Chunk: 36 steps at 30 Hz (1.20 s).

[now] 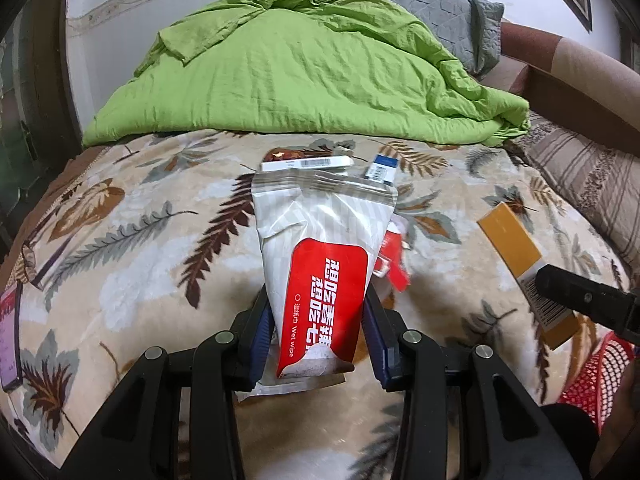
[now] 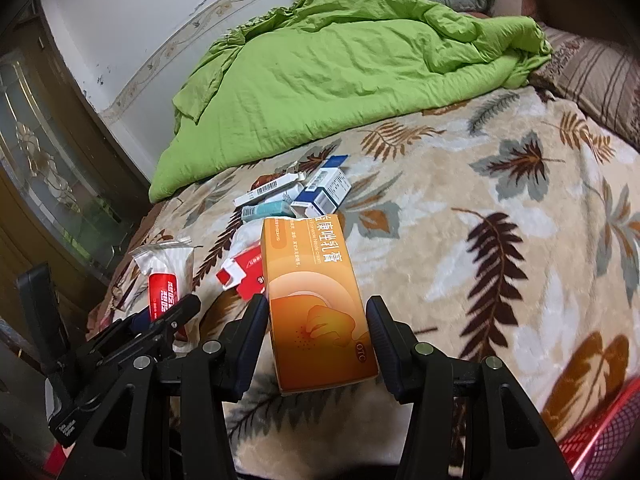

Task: Collect trash
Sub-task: 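Lift the orange box and wet-wipe pack off the bed with both tools, then carry both items to the red wastebasket and open both tools to drop them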

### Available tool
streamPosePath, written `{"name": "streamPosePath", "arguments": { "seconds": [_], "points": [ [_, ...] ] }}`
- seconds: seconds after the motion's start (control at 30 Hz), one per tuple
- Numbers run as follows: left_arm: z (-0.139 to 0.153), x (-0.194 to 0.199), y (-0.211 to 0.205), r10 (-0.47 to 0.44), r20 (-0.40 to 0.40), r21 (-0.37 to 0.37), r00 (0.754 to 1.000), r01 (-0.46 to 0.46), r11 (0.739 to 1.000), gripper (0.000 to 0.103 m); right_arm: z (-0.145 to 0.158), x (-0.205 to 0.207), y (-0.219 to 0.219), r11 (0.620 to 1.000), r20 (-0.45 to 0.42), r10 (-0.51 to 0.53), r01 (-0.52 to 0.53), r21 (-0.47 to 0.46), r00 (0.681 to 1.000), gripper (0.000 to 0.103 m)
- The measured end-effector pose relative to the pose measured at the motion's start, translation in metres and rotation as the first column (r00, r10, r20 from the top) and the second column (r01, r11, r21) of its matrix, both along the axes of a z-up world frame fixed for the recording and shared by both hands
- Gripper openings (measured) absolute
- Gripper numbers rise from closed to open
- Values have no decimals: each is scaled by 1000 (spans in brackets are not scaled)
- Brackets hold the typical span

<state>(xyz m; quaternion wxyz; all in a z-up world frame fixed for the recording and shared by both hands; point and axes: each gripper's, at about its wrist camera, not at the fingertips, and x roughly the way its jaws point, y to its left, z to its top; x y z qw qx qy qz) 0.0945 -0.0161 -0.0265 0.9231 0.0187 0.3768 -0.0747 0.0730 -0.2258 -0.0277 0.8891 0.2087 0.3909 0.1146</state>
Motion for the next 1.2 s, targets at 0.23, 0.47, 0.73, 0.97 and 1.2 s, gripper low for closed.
{"name": "streamPosePath", "arguments": {
  "seconds": [0.23,0.47,0.73,0.97,1.2],
  "points": [
    [9,-15,-15,-46,-1,-17,999,46,999,40,8,-16,-11,999,4,-2,1,40,1000,55],
    [22,-29,-34,-101,4,-38,995,101,994,40,27,-35,-21,998,39,-3,0,59,999,55],
    [34,-42,-54,-149,17,-33,989,150,988,40,37,-58,-40,998,53,-27,24,65,998,55],
    [42,-51,-76,-206,19,-30,978,206,978,40,41,-86,-73,994,44,-90,87,60,995,55],
    [49,-69,-125,-354,1,-52,935,354,934,40,45,-133,-130,976,27,-217,217,12,976,55]
  ]
}}
